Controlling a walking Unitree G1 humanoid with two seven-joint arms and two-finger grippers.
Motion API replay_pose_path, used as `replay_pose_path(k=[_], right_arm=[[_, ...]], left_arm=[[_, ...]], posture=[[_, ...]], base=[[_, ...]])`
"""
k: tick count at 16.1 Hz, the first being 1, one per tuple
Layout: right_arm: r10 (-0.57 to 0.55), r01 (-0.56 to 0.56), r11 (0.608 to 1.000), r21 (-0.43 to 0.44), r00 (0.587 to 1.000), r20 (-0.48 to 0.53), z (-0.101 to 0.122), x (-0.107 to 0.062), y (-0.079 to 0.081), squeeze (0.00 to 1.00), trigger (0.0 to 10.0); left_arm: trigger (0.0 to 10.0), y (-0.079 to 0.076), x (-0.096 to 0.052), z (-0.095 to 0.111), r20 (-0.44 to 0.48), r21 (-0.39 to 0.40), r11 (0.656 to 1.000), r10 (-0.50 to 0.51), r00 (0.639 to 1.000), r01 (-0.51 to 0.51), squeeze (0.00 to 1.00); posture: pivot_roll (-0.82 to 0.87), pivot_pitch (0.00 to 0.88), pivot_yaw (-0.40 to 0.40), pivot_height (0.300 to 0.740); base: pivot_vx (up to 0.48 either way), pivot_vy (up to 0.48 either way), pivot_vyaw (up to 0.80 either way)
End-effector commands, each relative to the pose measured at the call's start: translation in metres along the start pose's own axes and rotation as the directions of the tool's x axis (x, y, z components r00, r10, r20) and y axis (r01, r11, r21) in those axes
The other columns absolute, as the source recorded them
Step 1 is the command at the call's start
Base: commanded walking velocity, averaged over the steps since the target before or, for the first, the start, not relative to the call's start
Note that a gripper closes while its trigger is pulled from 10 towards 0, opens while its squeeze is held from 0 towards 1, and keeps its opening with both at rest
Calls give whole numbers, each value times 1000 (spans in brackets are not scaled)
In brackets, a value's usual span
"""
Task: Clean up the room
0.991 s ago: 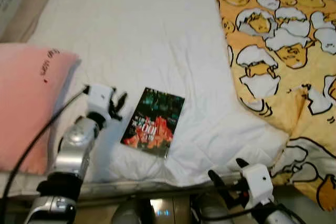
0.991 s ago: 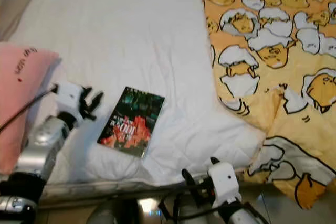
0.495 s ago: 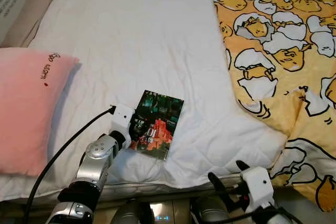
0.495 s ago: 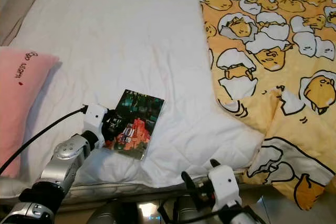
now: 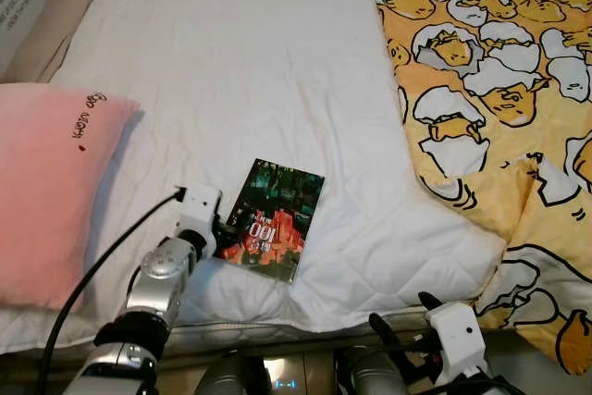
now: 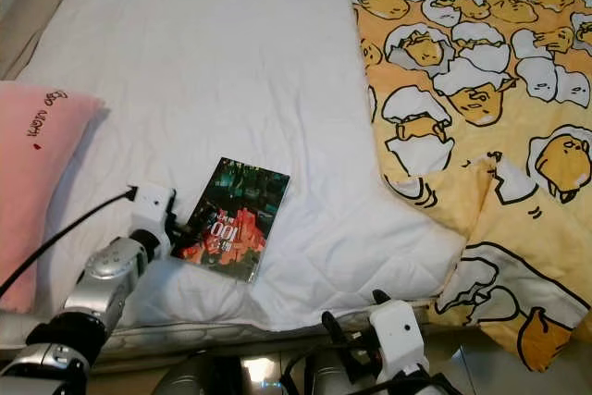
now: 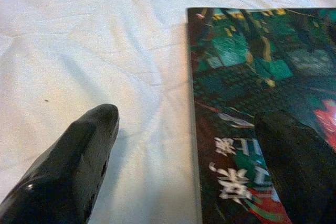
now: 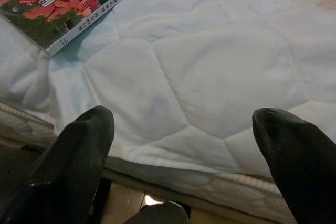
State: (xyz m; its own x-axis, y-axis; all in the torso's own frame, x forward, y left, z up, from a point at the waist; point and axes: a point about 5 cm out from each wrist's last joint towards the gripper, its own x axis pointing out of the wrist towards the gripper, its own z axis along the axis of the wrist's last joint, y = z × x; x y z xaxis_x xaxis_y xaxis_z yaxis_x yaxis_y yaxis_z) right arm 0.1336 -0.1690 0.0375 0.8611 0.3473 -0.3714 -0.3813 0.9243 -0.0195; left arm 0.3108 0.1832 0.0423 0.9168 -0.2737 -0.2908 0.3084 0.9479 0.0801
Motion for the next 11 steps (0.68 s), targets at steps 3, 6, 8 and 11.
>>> replay_pose_path(k=[3,6,8,11], right_arm=[[-10,10,1000,-15,1000,-2,1,-5,-2,0,10000],[-10,10,1000,-14,1000,-8,0,-7,-1,0,10000],[-10,10,1000,-14,1000,-10,1,-7,0,0,10000],[-8,8,1000,-15,1000,-14,1,-9,1,0,10000]], left_arm=[[10000,0,1,-2,-6,-14,1000,-1,1000,1,0],[10000,-9,3,-10,-53,-62,997,-41,998,38,0],[10000,-9,2,-21,-119,-51,999,-7,993,1,0],[10000,-12,4,-23,-127,-128,992,-21,992,4,0]], posture=[[-266,207,6,740],[-272,213,6,740],[-275,219,4,740],[-280,223,3,740]], base=[[0,0,0],[0,0,0],[0,0,0],[0,0,0]])
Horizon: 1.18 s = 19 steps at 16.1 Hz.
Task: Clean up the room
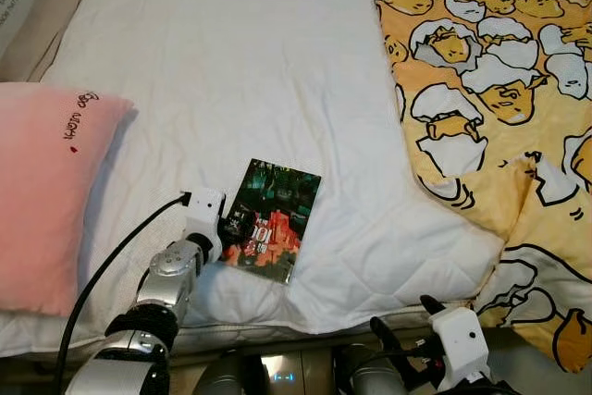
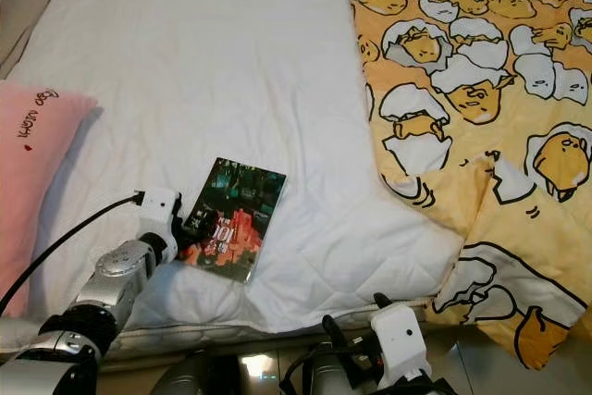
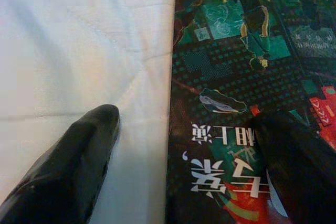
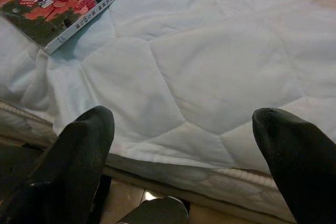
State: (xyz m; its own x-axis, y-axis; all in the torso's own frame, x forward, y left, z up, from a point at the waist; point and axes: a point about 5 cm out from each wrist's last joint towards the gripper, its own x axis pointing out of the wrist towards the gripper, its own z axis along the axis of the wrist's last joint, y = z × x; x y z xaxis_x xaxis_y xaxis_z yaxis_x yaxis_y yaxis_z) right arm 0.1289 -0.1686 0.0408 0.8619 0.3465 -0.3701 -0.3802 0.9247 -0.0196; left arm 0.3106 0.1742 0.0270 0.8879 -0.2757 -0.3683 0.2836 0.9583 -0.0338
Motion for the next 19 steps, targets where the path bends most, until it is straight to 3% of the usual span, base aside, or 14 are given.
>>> replay_pose_path(k=[1,5,8,10,11,12,15,19], right_arm=[[-10,10,1000,-14,1000,-17,0,-5,-1,0,10000],[-13,12,1000,-13,1000,-22,-1,-8,0,0,10000],[-22,22,1000,-10,999,-23,-1,-10,-1,0,10000],[-13,13,1000,-8,999,-31,-2,-11,1,0,10000],[-11,11,1000,-7,999,-30,-2,-10,1,0,10000],[-7,7,1000,-7,1000,-27,-1,-8,1,0,10000],[-4,4,1000,-12,1000,-28,0,-8,0,0,10000],[-7,6,1000,-12,999,-36,-2,-10,0,0,10000]], left_arm=[[10000,-10,1,-5,-9,-36,997,-69,998,69,0],[10000,-24,-1,-8,2,-8,985,-173,985,173,0],[10000,-10,-10,8,107,4,987,-159,982,159,0],[10000,-11,-14,2,83,28,981,-196,977,194,0],[4275,-13,-16,-5,54,43,977,-209,976,207,0],[0,-20,-17,-19,-7,43,971,-234,972,234,0],[0,-35,-18,-35,-89,39,956,-285,954,289,0],[0,-32,-19,-40,-115,36,962,-267,957,272,0]], posture=[[-284,224,3,740],[-287,228,7,740],[-285,231,9,740],[-276,232,9,740],[-272,234,8,740],[-267,234,4,740],[-274,236,1,740],[-283,238,0,740]], base=[[0,0,0],[0,0,0],[0,0,0],[0,0,0],[0,0,0],[0,0,0],[0,0,0],[0,0,0]])
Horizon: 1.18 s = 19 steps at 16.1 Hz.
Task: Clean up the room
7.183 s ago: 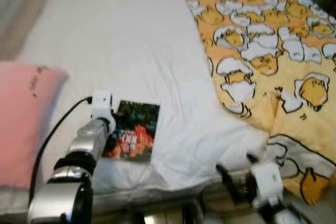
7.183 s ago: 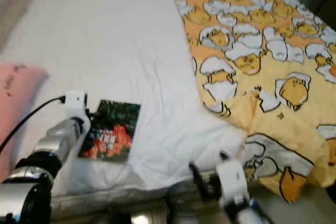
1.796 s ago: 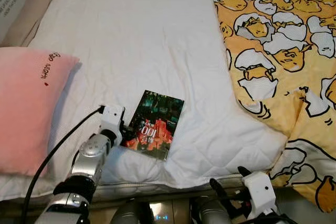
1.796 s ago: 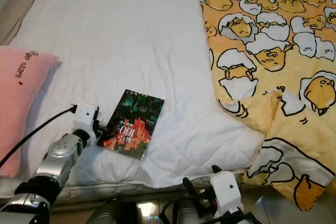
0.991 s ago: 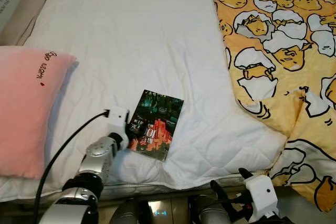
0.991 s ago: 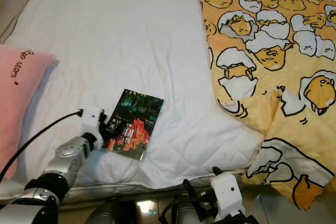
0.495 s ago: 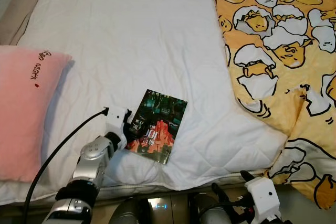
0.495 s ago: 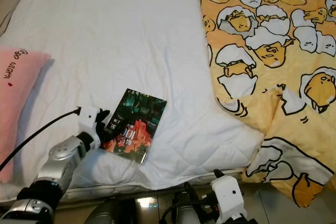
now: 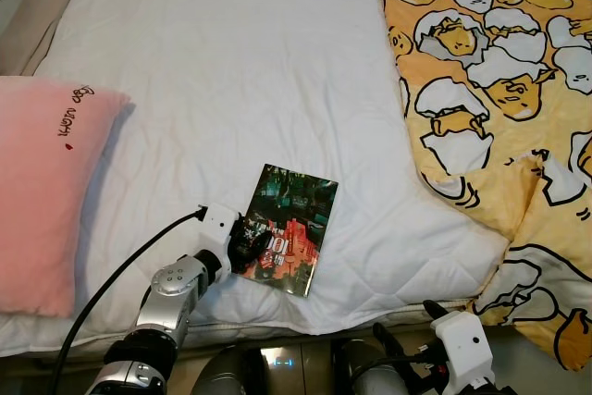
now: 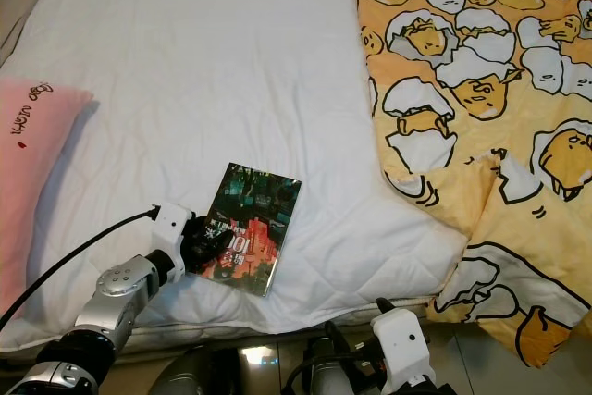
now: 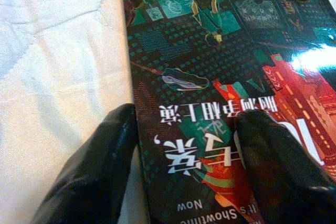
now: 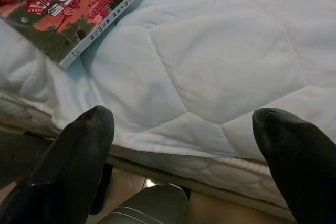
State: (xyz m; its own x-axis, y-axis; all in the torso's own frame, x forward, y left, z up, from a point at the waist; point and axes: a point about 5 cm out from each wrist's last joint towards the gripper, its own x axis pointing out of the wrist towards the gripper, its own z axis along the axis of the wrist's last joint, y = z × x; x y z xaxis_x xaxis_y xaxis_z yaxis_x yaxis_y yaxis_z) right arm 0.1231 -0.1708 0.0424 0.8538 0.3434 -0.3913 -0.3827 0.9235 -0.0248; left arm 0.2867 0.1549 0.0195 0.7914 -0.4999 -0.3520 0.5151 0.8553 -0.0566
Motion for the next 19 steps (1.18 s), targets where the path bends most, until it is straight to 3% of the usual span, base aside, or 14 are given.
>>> replay_pose_path(k=[1,9,13,15,18,19], right_arm=[[-7,7,1000,-4,1000,-14,-1,-4,0,0,10000],[3,-3,1000,-5,1000,-16,0,-5,0,0,10000],[6,-6,1000,-6,1000,-17,-1,-4,1,0,10000],[5,-5,1000,-7,1000,-14,-1,-3,1,0,10000],[7,-7,1000,-7,1000,-8,-1,1,0,0,10000],[10,-10,1000,-6,1000,-4,0,3,1,0,10000]], left_arm=[[0,-9,-5,-25,-93,-64,998,-26,995,20,0],[0,-16,2,-17,-18,-153,987,-55,998,52,0],[0,-13,8,1,69,-241,969,-41,997,56,0],[0,1,4,26,188,-299,953,12,982,46,0],[0,31,-13,72,352,-304,952,88,932,25,0],[0,38,-19,82,371,-272,962,99,923,7,0]], posture=[[-279,240,2,740],[-283,253,-5,740],[-282,247,-2,740],[-279,240,0,740],[-258,225,8,740],[-247,224,10,740]], base=[[0,0,0],[0,0,0],[0,0,0],[0,0,0],[0,0,0],[0,0,0]])
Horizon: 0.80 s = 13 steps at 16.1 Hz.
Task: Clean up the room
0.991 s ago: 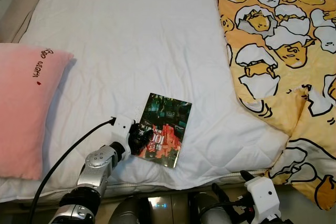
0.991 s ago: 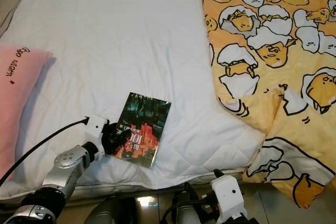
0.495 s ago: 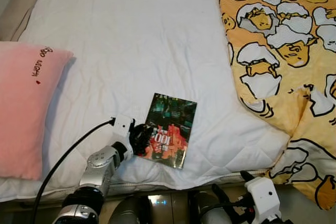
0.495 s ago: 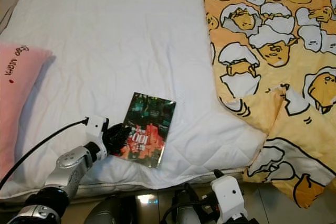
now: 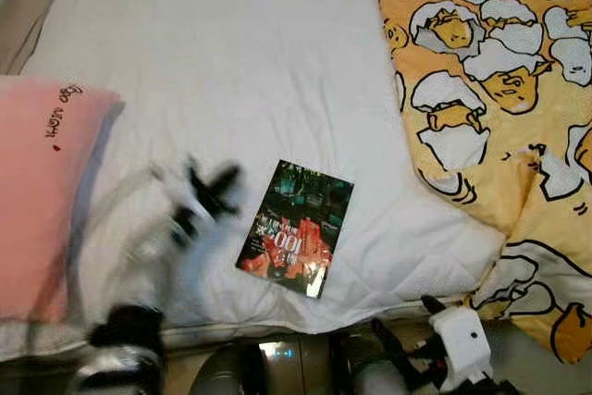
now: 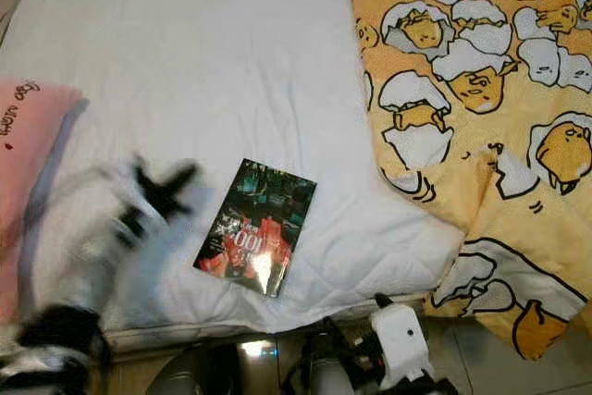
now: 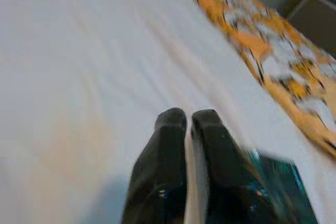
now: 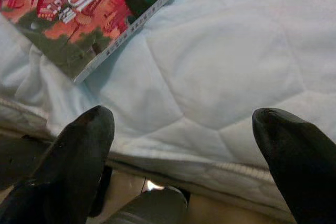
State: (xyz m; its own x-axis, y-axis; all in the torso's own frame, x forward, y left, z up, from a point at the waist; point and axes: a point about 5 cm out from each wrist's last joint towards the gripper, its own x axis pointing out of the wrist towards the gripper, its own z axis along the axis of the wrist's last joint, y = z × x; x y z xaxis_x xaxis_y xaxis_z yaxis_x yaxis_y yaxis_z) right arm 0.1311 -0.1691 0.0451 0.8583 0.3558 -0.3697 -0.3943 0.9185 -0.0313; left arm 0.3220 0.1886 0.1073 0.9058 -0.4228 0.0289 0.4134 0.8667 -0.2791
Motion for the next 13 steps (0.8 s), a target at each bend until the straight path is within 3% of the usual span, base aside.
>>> replay_pose_path(k=[1,2,5,6,7,8,10,12,13], right_arm=[[3,-3,1000,4,1000,-23,-5,0,3,0,10000],[8,-8,1000,6,1000,-15,-4,5,3,0,10000],[6,-6,1000,17,1000,8,1,14,2,0,10000],[5,-5,1000,17,1000,14,2,18,-1,0,10000],[3,-4,1000,18,1000,16,2,20,-1,0,10000],[-30,29,999,37,999,33,5,29,-6,0,10000],[-82,78,994,78,995,56,13,46,-17,0,10000],[-110,101,992,74,985,136,45,86,-32,0,10000],[-122,108,990,93,978,170,58,98,-38,0,10000]], left_arm=[[0,1,-4,-2,-19,2,1000,6,1000,-6,0],[0,1,-8,-3,-51,69,998,14,999,-11,0],[0,-20,-13,-12,-127,233,968,-67,990,95,0],[2667,-31,-9,-27,-204,349,931,-33,978,105,0],[10000,-30,-6,-35,-236,405,909,-2,972,101,0],[10000,-26,-1,-45,-258,395,917,55,965,53,0],[10000,-25,1,-44,-252,388,921,76,965,28,0],[10000,-22,0,-37,-218,414,910,109,970,-10,0],[10000,-25,-1,-34,-195,434,901,97,976,-3,0]], posture=[[-238,225,13,740],[-229,227,14,740],[-208,229,15,740],[-200,228,14,740],[-200,229,14,740],[-207,230,17,740],[-215,231,22,740],[-183,236,27,740],[-166,238,26,740]], base=[[0,0,0],[0,0,0],[0,0,0],[0,0,0],[0,0,0],[0,0,0],[0,0,0],[0,0,0],[0,0,0]])
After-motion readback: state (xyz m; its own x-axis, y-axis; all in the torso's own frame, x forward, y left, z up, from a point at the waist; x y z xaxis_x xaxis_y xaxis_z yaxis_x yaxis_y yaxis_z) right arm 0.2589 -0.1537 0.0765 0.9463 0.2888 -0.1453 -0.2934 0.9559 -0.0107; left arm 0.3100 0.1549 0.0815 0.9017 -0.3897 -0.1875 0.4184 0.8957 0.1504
